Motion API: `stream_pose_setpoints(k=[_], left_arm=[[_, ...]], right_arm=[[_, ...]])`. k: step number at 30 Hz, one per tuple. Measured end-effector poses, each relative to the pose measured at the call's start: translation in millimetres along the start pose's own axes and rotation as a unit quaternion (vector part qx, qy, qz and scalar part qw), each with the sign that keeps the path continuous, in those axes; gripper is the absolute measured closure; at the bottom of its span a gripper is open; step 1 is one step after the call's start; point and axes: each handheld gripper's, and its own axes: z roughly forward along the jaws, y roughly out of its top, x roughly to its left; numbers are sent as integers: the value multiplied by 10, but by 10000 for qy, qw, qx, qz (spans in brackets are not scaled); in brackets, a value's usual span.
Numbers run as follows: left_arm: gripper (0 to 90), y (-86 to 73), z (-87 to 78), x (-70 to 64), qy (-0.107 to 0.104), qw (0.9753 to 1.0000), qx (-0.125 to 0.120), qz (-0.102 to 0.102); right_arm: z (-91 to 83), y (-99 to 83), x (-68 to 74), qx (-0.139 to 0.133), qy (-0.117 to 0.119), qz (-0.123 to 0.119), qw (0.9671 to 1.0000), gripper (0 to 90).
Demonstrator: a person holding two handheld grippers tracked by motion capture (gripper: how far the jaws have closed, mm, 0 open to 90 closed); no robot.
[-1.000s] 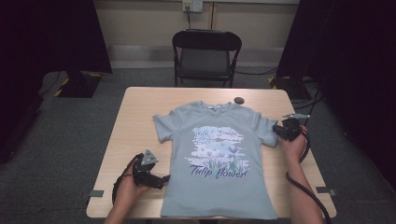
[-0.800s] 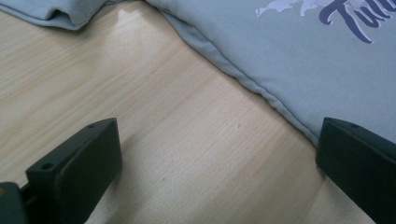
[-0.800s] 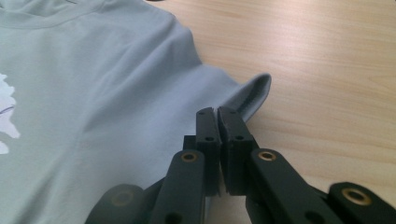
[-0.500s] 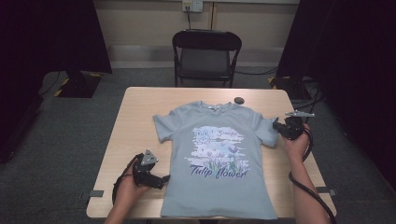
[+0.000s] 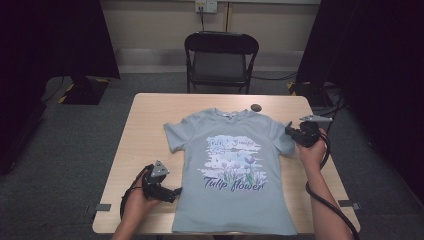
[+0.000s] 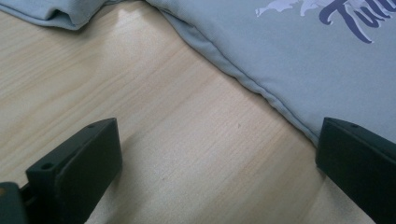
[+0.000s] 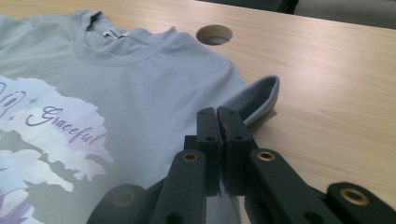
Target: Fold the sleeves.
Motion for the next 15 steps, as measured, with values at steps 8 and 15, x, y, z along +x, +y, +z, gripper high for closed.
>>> stream_pose_setpoints(k=[8, 15], left_arm=[[0, 0, 0, 0, 0, 10000, -1, -1], [0, 0, 0, 0, 0, 10000, 1, 2]], right_arm=[[55, 74, 190, -52, 200, -95, 9997, 881], [80, 163, 339, -118, 352, -173, 9992, 881]])
